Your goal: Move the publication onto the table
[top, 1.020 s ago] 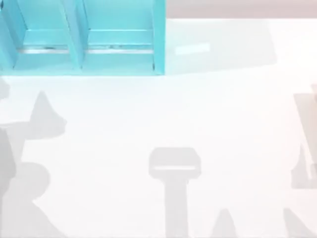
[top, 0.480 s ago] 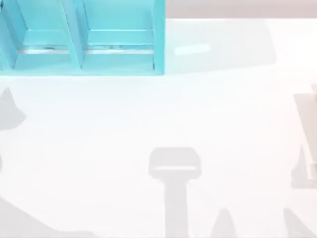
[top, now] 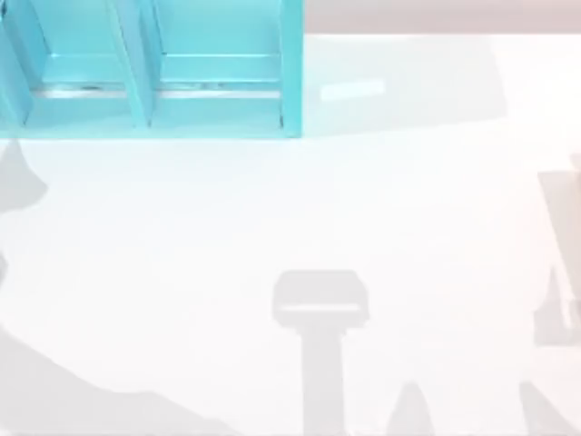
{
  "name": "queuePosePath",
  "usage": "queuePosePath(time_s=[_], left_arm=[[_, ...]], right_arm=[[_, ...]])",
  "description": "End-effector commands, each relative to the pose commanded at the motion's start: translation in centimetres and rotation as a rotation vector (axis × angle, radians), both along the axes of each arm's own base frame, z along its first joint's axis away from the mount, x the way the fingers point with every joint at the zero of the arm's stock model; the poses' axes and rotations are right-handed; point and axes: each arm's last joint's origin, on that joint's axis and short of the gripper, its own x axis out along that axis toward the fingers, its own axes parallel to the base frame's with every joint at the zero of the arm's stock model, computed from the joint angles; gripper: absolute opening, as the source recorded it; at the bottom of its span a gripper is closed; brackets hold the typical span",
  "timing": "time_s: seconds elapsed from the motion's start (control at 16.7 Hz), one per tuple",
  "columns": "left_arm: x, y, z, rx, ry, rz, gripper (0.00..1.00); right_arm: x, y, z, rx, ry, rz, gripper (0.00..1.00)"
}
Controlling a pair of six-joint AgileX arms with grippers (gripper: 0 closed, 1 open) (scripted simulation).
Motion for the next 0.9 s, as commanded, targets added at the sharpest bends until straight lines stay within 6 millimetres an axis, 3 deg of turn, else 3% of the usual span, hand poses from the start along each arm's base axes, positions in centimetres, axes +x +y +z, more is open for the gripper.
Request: queuePosePath(time_s=[0.36,0.72,0.9], left_arm=[[5.7,-0.4,-0.5,0.0,-0.002,0.0,1.0],[6.4,-0.6,-0.6,0.0,0.0,0.0,1.0],[6.4,-0.6,-0.6,0.0,0.0,0.0,0.77]], right_arm=[[0.0,0.0,0.0,0.0,0.0,0.0,1.0],[0.0,0.0,0.0,0.0,0.0,0.0,1.0],[0.0,0.0,0.0,0.0,0.0,0.0,1.0]])
